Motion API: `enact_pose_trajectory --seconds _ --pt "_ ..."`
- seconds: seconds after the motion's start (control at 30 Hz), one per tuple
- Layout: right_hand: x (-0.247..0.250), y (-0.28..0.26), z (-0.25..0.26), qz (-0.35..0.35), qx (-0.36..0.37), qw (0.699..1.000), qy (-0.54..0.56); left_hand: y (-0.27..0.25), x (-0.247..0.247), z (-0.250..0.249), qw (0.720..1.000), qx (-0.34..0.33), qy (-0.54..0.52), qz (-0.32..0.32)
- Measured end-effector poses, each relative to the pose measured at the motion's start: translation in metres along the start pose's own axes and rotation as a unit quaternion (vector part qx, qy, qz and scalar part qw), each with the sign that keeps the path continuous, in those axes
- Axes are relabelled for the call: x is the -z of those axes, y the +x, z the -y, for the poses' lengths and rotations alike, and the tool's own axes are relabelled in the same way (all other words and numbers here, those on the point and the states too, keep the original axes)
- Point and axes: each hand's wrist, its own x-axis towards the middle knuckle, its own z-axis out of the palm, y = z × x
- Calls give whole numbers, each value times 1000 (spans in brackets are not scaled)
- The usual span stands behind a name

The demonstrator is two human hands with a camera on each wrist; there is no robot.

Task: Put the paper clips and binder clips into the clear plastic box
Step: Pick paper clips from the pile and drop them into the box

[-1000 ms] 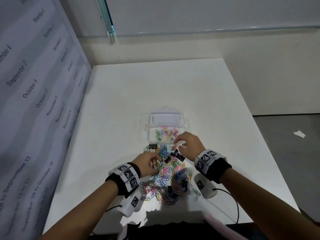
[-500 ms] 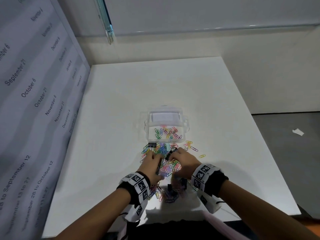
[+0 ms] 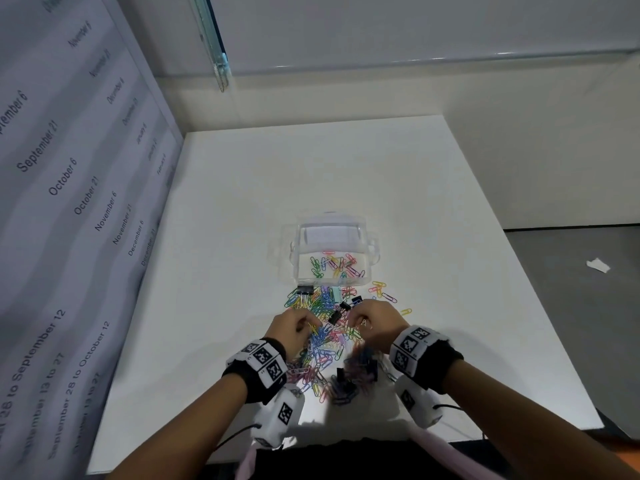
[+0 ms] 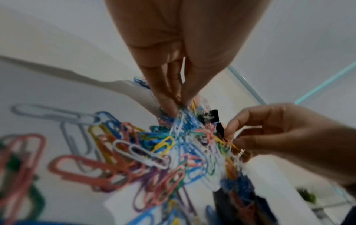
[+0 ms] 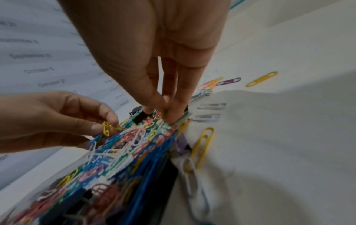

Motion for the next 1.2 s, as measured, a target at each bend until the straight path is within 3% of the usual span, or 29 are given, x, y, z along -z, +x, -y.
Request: enact_pose_trajectory --seconds 0.1,0.27,0.37,0.6,0.7,0.8,1.0,1.1,1.2 --pt "2 -3 -4 1 -1 1000 -6 2 6 -2 993 18 -119 -3" --pt "-8 -6 -1 108 22 988 -111 10 19 -18 962 53 -267 -13" --pt "-13 -6 3 96 41 992 -72 16 26 -30 952 56 -301 -21" --pt "8 -1 13 36 -10 999 11 36 43 -54 946 21 -318 -54" --pt "23 4 12 0 -36 998 43 37 47 -60 947 3 -320 -31" --pt "39 13 14 -44 -53 994 87 38 50 -59 955 12 -295 -38" --pt "68 33 21 -128 -59 979 147 30 41 -47 989 -38 -128 -63" --pt "69 38 22 -148 -67 974 159 20 33 -39 994 -57 -52 -83" --pt "61 35 20 -146 -78 973 164 9 25 -26 996 -72 2 -54"
